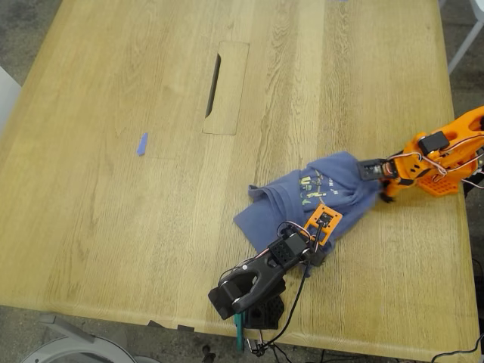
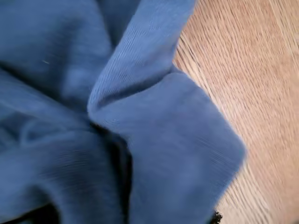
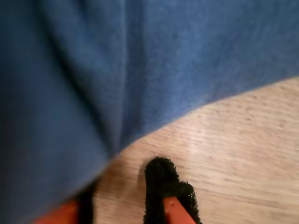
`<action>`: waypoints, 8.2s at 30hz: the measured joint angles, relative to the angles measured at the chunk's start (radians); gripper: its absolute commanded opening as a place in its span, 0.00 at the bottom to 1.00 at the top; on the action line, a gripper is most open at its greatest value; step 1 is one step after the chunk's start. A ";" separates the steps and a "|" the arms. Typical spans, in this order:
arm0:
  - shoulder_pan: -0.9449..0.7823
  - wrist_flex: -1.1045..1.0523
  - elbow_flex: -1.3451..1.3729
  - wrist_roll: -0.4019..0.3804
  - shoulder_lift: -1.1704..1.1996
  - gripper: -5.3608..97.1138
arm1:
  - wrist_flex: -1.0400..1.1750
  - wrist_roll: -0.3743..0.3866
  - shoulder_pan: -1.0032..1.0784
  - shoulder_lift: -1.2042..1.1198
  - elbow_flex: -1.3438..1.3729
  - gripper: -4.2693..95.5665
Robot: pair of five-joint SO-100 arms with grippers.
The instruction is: Fold a T-shirt
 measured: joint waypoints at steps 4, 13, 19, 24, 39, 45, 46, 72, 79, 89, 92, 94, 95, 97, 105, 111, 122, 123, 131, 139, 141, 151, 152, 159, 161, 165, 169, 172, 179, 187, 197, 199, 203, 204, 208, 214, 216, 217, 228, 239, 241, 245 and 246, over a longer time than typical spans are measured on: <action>0.005 0.074 -0.008 -0.026 0.000 0.59 | -0.009 0.000 0.038 0.018 0.000 0.37; 0.005 0.176 -0.169 -0.043 -0.034 0.69 | 0.032 0.000 0.121 0.023 -0.140 0.40; 0.020 0.244 -0.330 -0.043 -0.133 0.70 | 0.130 -0.012 0.132 0.020 -0.285 0.41; 0.089 0.334 -0.486 -0.054 -0.239 0.70 | 0.198 -0.018 0.132 0.005 -0.382 0.41; 0.385 0.402 -0.629 -0.281 -0.314 0.71 | 0.383 -0.020 0.100 -0.018 -0.601 0.43; 0.439 0.250 -0.557 -0.298 -0.287 0.70 | 0.337 -0.029 0.123 -0.084 -0.647 0.41; 0.436 0.236 -0.557 -0.290 -0.287 0.69 | 0.318 -0.029 0.121 -0.098 -0.653 0.40; -0.426 -0.186 -0.341 0.054 -0.028 0.31 | -0.517 -0.091 0.118 -0.482 -0.588 0.05; -0.491 -0.336 -0.144 0.054 0.052 0.31 | -0.695 -0.091 0.109 -0.558 -0.541 0.04; -0.499 -0.541 -0.094 0.067 -0.025 0.30 | -0.868 -0.100 0.080 -0.799 -0.600 0.04; -0.503 -0.604 -0.077 0.069 -0.067 0.30 | -0.913 -0.100 0.075 -0.856 -0.609 0.04; -0.503 -0.646 -0.055 0.069 -0.091 0.30 | -0.939 -0.100 0.075 -0.881 -0.609 0.04; -0.503 -0.666 -0.040 0.069 -0.095 0.30 | -0.950 -0.100 0.075 -0.882 -0.609 0.04; -0.503 -0.695 -0.009 0.069 -0.095 0.30 | -0.966 -0.100 0.067 -0.882 -0.606 0.04; -0.566 -0.785 0.092 0.067 -0.095 0.29 | -1.015 -0.081 0.021 -0.828 -0.453 0.04; -0.614 -0.804 0.129 0.051 -0.095 0.28 | -0.939 -0.058 -0.018 -0.698 -0.336 0.04; -0.807 -0.802 0.152 0.046 -0.123 0.24 | -0.761 0.012 -0.041 -0.449 -0.192 0.04; -0.825 -0.802 0.152 0.044 -0.127 0.23 | -0.741 0.017 -0.044 -0.425 -0.183 0.04; -1.006 -0.772 0.153 0.035 -0.137 0.19 | -0.451 0.054 -0.041 -0.117 -0.103 0.04; -1.062 -0.727 0.146 0.035 -0.137 0.18 | -0.362 0.026 0.046 0.002 -0.109 0.04; -1.042 -0.681 0.120 0.034 -0.129 0.18 | -0.339 0.017 0.055 0.002 -0.146 0.04; -0.842 -0.500 -0.103 0.074 -0.061 0.15 | -0.285 -0.014 0.089 -0.130 -0.411 0.04; -0.819 -0.499 -0.118 0.077 -0.061 0.15 | -0.310 -0.018 0.094 -0.158 -0.422 0.04; -0.676 -0.558 -0.120 0.074 -0.072 0.15 | -0.583 -0.063 0.169 -0.456 -0.509 0.04; -0.649 -0.603 -0.089 0.074 -0.086 0.15 | -0.661 -0.071 0.176 -0.549 -0.537 0.04; -0.586 -0.684 -0.063 0.074 -0.146 0.17 | -0.779 -0.072 0.176 -0.690 -0.577 0.04; -0.565 -0.767 -0.031 0.074 -0.204 0.18 | -0.845 -0.072 0.166 -0.762 -0.583 0.04; -0.561 -0.833 0.006 0.072 -0.245 0.18 | -0.882 -0.072 0.144 -0.781 -0.575 0.04; -0.578 -0.992 0.069 0.072 -0.365 0.18 | -0.960 -0.051 0.064 -0.776 -0.425 0.04; -0.657 -1.098 0.074 0.057 -0.489 0.18 | -0.983 -0.018 0.000 -0.653 -0.229 0.04; -0.807 -1.129 0.114 0.055 -0.491 0.18 | -0.795 -0.002 -0.071 -0.370 -0.051 0.04; -0.816 -1.120 0.118 0.055 -0.491 0.18 | -0.738 0.002 -0.077 -0.287 -0.014 0.04; -0.833 -1.097 0.133 0.055 -0.474 0.18 | -0.586 0.008 -0.078 -0.084 0.063 0.04; -0.844 -1.089 0.141 0.055 -0.465 0.18 | -0.537 0.008 -0.078 -0.031 0.078 0.04; -0.907 -1.046 0.181 0.055 -0.399 0.18 | -0.417 0.008 -0.078 0.100 0.094 0.04; -1.002 -0.893 0.218 0.057 -0.255 0.18 | -0.321 0.008 -0.049 0.163 0.087 0.04; -1.026 -0.842 0.222 0.057 -0.210 0.18 | -0.279 0.008 -0.031 0.170 0.064 0.04; -1.039 -0.821 0.222 0.060 -0.184 0.18 | -0.262 0.008 -0.017 0.178 0.052 0.04; -1.129 -0.629 0.225 0.097 0.063 0.18 | 0.072 0.000 0.201 0.268 -0.150 0.04; -1.264 -0.365 0.265 0.107 0.425 0.18 | 0.305 -0.066 0.635 0.360 -0.256 0.04; -1.322 -0.291 0.273 0.107 0.526 0.17 | 0.310 -0.083 0.764 0.383 -0.256 0.04; -1.422 -0.146 0.281 0.107 0.739 0.16 | 0.305 -0.114 1.040 0.451 -0.250 0.04; -1.430 -0.118 0.284 0.107 0.787 0.16 | 0.302 -0.121 1.086 0.471 -0.249 0.04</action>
